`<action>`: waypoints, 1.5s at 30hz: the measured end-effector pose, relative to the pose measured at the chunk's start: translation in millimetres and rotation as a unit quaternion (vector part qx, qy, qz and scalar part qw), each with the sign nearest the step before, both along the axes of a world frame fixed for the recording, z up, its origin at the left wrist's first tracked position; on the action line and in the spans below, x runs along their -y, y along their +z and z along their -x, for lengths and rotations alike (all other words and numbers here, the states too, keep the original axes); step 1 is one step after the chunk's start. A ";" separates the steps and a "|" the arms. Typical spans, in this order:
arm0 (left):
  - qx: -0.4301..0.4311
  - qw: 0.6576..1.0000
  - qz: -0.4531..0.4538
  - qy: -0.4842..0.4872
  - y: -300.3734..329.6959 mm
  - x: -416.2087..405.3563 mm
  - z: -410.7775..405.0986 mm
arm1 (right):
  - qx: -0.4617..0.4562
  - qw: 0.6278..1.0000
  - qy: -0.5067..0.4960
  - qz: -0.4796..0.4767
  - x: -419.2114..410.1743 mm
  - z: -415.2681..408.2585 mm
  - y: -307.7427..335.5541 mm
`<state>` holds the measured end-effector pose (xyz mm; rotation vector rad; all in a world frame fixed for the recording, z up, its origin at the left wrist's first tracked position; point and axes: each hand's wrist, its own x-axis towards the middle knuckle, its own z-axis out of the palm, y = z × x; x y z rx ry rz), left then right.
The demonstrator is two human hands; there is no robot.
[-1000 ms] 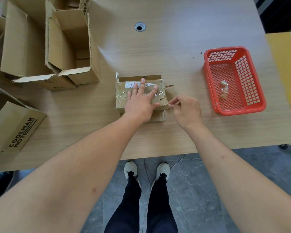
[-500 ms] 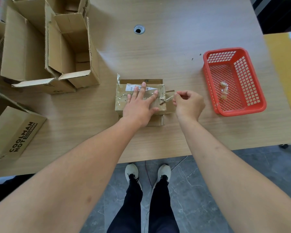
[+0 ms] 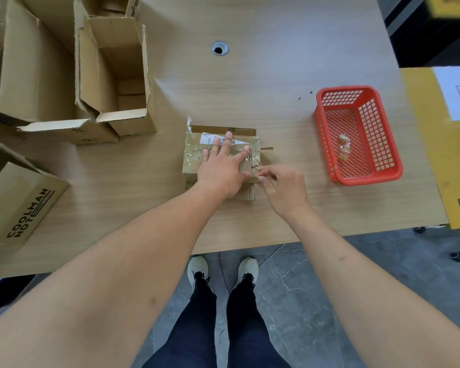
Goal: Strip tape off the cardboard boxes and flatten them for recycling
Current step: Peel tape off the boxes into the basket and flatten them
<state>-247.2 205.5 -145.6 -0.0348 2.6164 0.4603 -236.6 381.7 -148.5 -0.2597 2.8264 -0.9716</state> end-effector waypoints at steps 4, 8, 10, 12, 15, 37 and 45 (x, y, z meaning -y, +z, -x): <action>-0.024 0.997 -0.045 0.051 2.4 -5.1 1.4 | 0.096 0.988 -0.095 0.069 -2.5 6.5 3.9; -0.059 0.989 -0.059 0.126 4.4 -18.9 3.7 | 0.200 0.936 -0.183 0.224 -2.6 11.7 8.2; -0.072 0.983 -0.069 0.154 3.4 -22.4 3.6 | 0.227 0.907 -0.219 0.278 -4.6 15.5 10.9; -0.082 0.980 -0.075 0.167 2.6 -23.9 2.7 | 0.238 0.879 -0.250 0.330 -9.5 21.4 10.9; -0.082 0.978 -0.073 0.179 2.7 -24.3 2.8 | 0.236 0.871 -0.267 0.338 -14.8 31.7 10.0; -0.085 0.978 -0.057 0.182 -2.5 -25.1 2.7 | 0.030 0.988 0.131 0.072 -6.6 83.3 -15.4; -0.071 0.985 -0.042 0.150 2.1 -24.3 2.6 | 0.107 0.988 0.069 0.089 -5.0 89.8 -7.4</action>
